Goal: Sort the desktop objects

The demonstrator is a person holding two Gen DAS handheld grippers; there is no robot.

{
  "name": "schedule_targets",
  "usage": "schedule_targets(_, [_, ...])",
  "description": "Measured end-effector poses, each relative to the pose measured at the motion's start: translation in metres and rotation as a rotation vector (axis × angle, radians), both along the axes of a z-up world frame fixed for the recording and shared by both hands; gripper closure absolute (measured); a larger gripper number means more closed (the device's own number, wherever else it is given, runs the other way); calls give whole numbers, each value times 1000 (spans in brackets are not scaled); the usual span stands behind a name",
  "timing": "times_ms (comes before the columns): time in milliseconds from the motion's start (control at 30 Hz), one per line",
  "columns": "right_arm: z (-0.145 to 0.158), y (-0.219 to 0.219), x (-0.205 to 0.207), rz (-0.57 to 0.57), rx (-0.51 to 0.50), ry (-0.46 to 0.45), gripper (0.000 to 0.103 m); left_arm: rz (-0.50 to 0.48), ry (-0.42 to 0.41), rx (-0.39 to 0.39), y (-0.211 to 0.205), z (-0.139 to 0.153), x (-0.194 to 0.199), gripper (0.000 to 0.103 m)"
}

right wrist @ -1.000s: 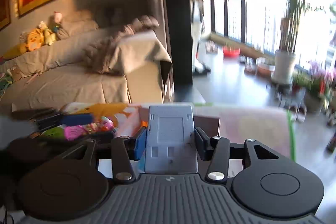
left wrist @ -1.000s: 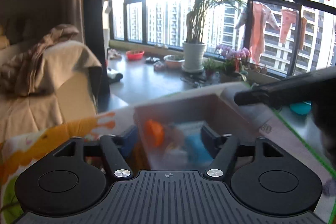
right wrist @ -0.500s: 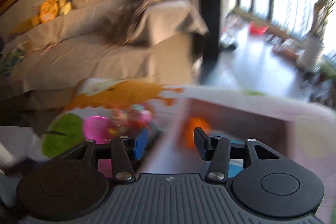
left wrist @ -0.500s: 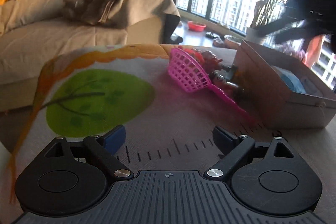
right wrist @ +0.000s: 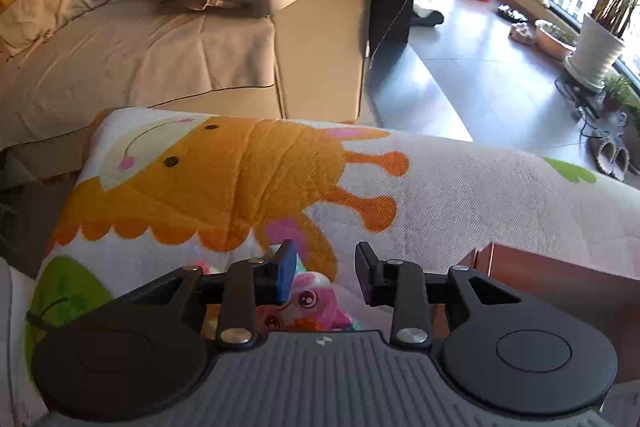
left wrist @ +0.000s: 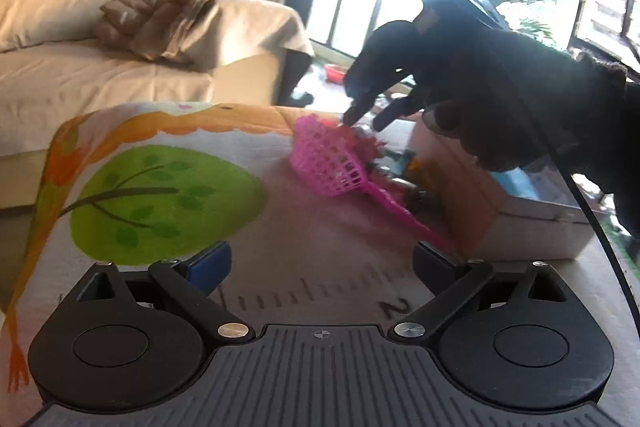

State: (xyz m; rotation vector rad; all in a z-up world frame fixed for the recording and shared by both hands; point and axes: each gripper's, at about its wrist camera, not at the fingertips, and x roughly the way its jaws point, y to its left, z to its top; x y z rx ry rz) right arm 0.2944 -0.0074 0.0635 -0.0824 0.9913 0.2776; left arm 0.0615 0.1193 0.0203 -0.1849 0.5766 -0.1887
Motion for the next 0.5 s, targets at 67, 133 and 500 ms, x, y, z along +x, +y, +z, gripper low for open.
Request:
schedule_targets(67, [1,-4,-8,17,40,48,71,-26,-10,-11,-3,5,-1,2])
schedule_targets(133, [1,-6,-19,31,67,78,71,-36,-11,-7,-6,7,-1,2])
schedule_targets(500, [7,-13,-113,219,175,280,70,-135,42,43,-19,5,-16,1])
